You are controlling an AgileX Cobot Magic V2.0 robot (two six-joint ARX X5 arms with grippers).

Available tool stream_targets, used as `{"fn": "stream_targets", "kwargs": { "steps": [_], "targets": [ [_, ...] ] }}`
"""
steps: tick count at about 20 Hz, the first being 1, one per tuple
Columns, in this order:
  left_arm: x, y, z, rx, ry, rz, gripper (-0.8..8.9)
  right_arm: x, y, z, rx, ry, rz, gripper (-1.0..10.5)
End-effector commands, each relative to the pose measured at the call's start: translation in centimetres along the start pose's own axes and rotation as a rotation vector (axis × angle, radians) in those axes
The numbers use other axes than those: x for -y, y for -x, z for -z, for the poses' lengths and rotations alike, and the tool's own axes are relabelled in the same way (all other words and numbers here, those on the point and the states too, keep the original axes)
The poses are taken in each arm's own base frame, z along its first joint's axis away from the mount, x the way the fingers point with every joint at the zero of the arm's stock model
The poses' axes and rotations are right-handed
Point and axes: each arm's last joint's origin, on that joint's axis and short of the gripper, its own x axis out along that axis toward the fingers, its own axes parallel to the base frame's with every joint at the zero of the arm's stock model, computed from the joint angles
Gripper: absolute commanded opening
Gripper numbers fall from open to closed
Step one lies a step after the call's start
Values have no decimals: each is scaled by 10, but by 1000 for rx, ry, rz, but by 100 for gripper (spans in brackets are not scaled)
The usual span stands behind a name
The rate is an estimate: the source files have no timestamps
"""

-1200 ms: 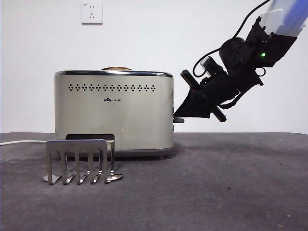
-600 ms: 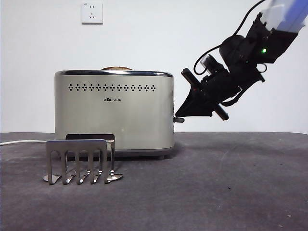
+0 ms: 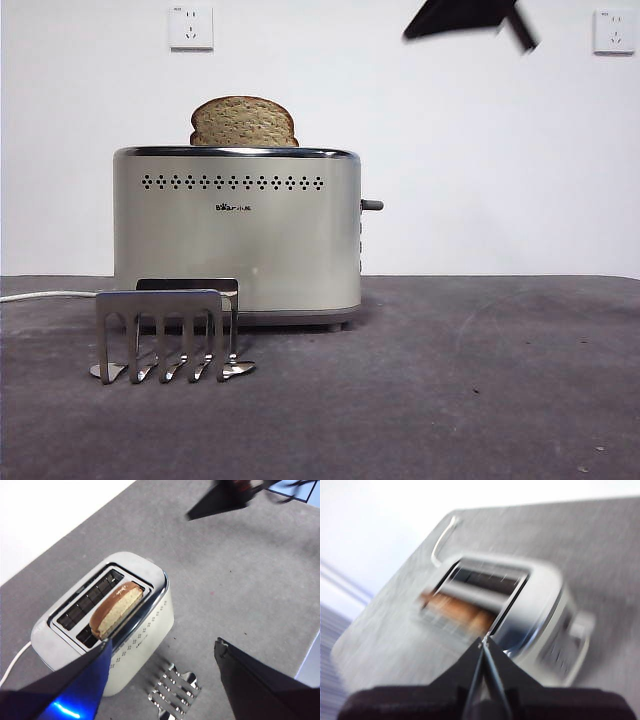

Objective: Pick up a slice of bread from the rack,put the bread on the toaster,press the button

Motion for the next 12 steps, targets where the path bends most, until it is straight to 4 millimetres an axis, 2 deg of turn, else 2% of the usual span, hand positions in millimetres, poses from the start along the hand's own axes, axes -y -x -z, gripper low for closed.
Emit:
{"fn": "stream_targets", "kwargs": {
  "steps": [1,7,12],
  "targets": [
    [1,-1,2,-14,16,12,345,-20,26,10,-66,42,2,-12],
    [2,-1,6,-55,26,29,345,-56,78,34,-198,78,4,-12],
    [5,-1,8,-58,37,109,345,-77,108,53,-270,98,-3,-12]
  ]
}}
